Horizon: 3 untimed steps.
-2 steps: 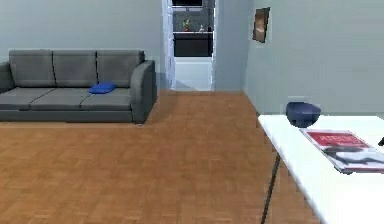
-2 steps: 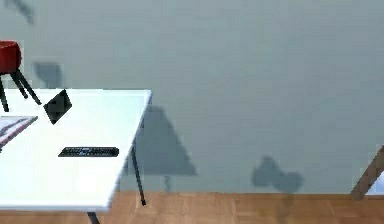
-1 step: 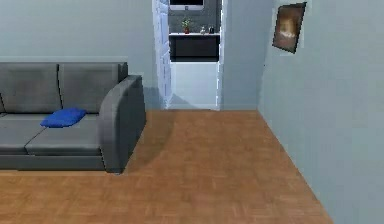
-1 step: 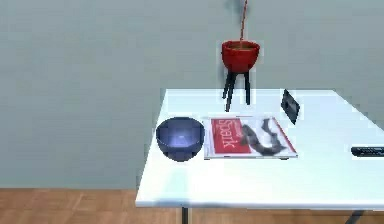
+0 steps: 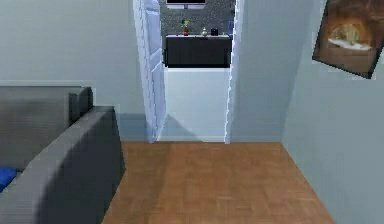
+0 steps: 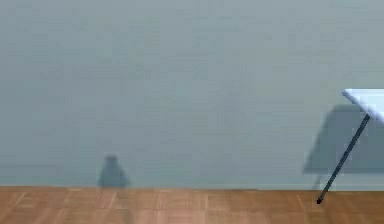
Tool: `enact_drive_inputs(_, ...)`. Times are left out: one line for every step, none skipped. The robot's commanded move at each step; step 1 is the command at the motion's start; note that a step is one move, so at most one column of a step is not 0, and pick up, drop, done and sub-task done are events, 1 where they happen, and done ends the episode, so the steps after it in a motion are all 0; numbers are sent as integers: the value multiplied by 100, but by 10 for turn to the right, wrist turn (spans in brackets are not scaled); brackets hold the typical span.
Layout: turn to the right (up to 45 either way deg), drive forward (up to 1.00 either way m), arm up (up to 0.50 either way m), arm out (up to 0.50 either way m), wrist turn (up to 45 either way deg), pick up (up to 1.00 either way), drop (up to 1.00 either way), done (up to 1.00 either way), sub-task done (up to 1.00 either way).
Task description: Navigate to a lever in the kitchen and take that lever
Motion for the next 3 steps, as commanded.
enact_drive_inputs(0,100,0,0,0,0,0,0,0)
enact_drive_inputs(0,100,0,0,0,0,0,0,0)
enact_drive_inputs(0,100,0,0,0,0,0,0,0)
